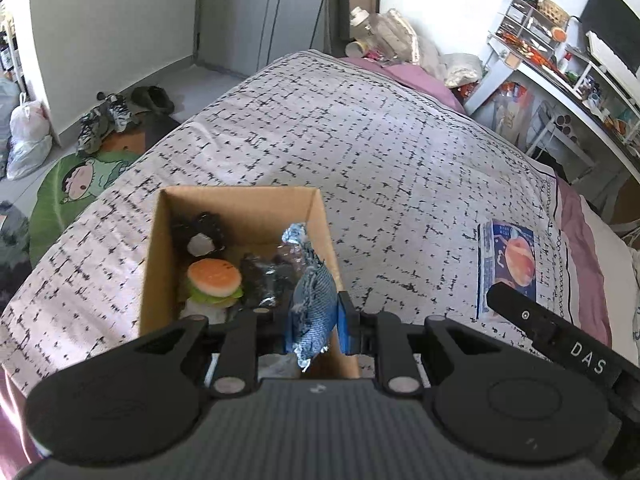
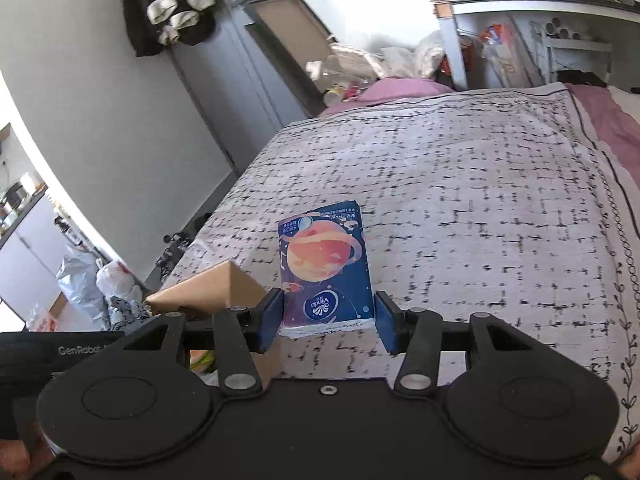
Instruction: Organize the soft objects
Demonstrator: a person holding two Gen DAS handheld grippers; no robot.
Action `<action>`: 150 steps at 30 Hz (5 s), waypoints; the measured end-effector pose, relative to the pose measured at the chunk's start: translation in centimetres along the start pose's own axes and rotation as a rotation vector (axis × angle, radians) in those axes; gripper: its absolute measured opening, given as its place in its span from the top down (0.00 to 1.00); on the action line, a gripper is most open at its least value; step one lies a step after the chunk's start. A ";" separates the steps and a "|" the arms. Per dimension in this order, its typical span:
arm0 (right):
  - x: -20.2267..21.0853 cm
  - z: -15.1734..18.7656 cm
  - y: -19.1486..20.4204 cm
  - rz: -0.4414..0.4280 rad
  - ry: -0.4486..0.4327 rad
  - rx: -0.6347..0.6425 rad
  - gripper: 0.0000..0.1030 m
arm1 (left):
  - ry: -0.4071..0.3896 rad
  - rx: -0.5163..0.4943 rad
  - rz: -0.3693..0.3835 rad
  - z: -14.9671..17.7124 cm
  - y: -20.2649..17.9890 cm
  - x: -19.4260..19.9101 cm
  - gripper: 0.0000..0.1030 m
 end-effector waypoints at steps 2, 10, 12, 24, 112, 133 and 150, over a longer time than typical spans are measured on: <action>0.0 0.2 0.7 -0.004 0.002 0.017 0.53 | 0.002 0.014 -0.006 0.1 0.8 0.1 0.81; -0.6 1.3 3.3 -0.026 0.022 0.068 0.53 | 0.007 0.059 -0.024 0.5 3.7 0.3 0.81; -0.8 1.5 4.1 -0.033 0.027 0.084 0.53 | 0.008 0.067 -0.030 0.6 4.5 0.2 0.81; -2.0 3.1 7.6 -0.060 0.060 0.153 0.53 | 0.057 0.121 -0.063 1.8 8.3 -1.3 0.80; 13.5 2.2 -2.1 0.021 -0.044 0.192 0.00 | -0.063 -0.062 -0.054 8.3 -1.3 12.5 0.01; 16.8 3.0 -3.7 -0.042 -0.042 0.190 0.00 | -0.119 -0.072 -0.090 10.2 -2.5 15.7 0.00; 17.5 3.2 -3.4 -0.025 -0.040 0.208 0.00 | -0.136 -0.076 -0.083 10.6 -2.3 16.4 0.00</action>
Point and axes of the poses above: each gripper's, at about its wrist camera, not at the fingertips, and x roughly against the way its jaws point, y to its left, z to its underside, the point moved 8 cm from there along -x, roughly the way its jaws point, and after that the axes turned 1 degree about x, right-handed, at the moved point
